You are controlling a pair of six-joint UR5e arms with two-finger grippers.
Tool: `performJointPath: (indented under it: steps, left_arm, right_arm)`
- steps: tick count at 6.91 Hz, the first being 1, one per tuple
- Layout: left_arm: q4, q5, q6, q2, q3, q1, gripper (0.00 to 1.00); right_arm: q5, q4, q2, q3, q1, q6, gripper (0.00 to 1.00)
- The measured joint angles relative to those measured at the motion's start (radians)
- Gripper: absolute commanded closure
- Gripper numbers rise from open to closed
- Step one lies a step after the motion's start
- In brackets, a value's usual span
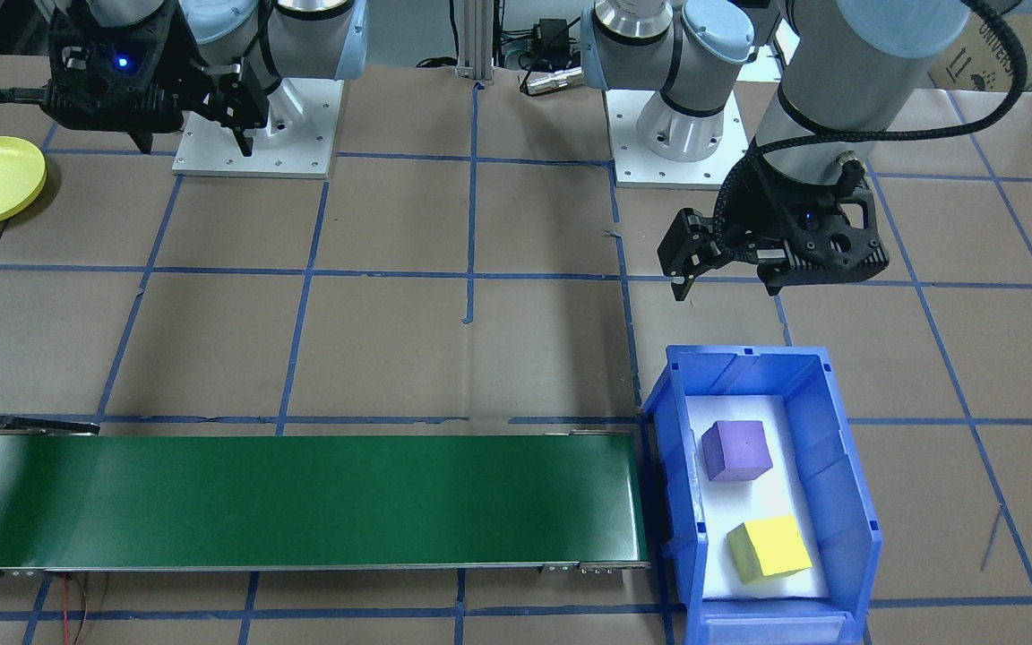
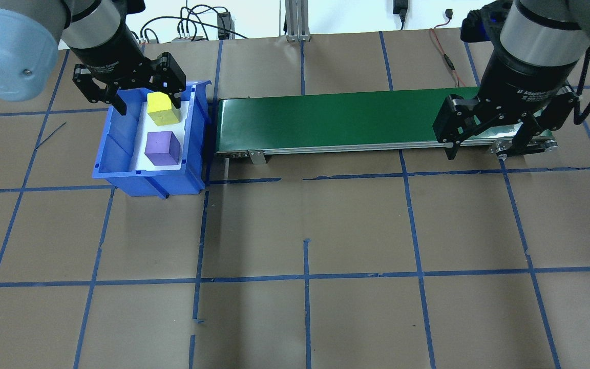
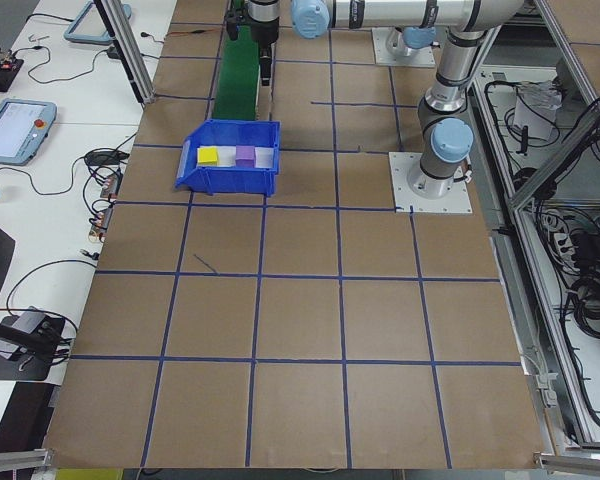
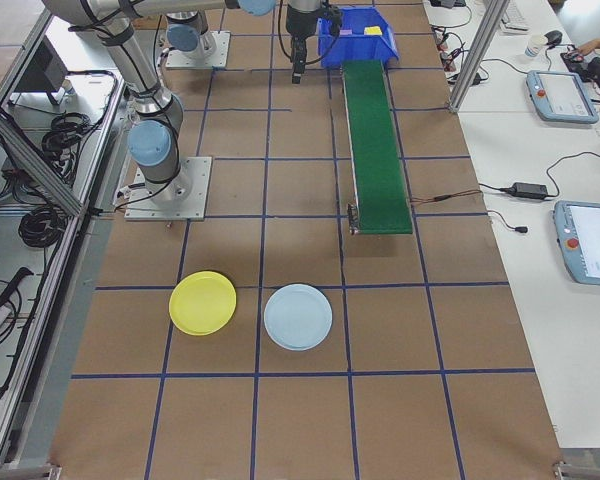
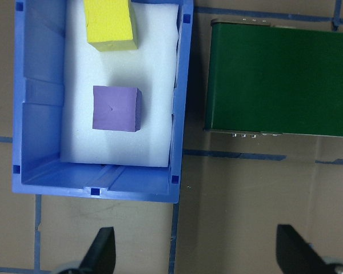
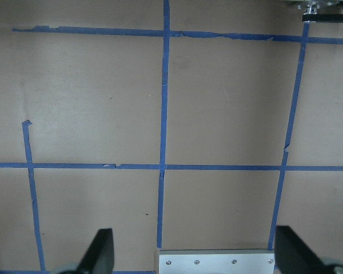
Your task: Move block left to right into plate
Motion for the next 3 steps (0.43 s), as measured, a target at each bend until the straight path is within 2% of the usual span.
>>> performJointPath:
  steps: [3]
  left_arm:
    - [0.004, 0.004, -0.016, -0.002, 0.001, 0.006, 0.00]
  right_arm:
    - [0.004, -0.040, -0.001, -0.049, -0.018, 0.002, 0.00]
